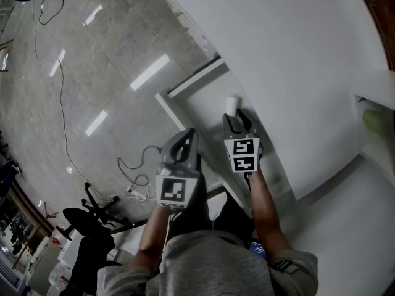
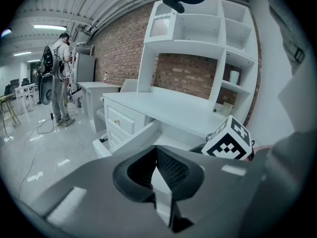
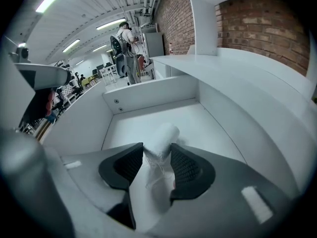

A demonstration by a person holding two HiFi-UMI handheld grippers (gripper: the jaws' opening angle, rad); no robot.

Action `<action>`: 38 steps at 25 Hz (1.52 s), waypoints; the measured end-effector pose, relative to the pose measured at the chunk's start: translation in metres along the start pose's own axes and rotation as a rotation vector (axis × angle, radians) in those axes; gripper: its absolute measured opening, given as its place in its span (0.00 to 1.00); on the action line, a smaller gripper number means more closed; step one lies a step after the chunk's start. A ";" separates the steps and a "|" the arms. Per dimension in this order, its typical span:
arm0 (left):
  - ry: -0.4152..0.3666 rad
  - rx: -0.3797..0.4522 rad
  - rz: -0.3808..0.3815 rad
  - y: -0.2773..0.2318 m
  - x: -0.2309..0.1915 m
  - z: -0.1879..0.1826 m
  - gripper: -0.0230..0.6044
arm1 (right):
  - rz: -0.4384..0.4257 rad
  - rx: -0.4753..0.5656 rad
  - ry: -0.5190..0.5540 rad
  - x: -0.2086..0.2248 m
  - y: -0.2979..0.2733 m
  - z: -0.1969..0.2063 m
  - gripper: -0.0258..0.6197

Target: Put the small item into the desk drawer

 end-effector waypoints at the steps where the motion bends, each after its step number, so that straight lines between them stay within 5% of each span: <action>1: -0.003 0.002 0.001 0.000 0.000 -0.001 0.06 | 0.001 -0.001 -0.001 0.000 0.000 0.000 0.32; 26: -0.062 0.060 0.028 0.021 0.005 -0.031 0.06 | 0.024 0.086 -0.006 -0.009 0.043 -0.023 0.32; 38: -0.129 0.129 0.061 0.044 0.024 -0.070 0.06 | 0.070 0.223 -0.033 -0.008 0.109 -0.053 0.28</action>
Point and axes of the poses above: the fingertips, and each gripper's own axes: y backward along the fingers, x to its right, z out of its underside, the point moved 9 cm from there along y, backward along the fingers, and after that the axes turned 6 degrees about z, right-handed, at the moved point
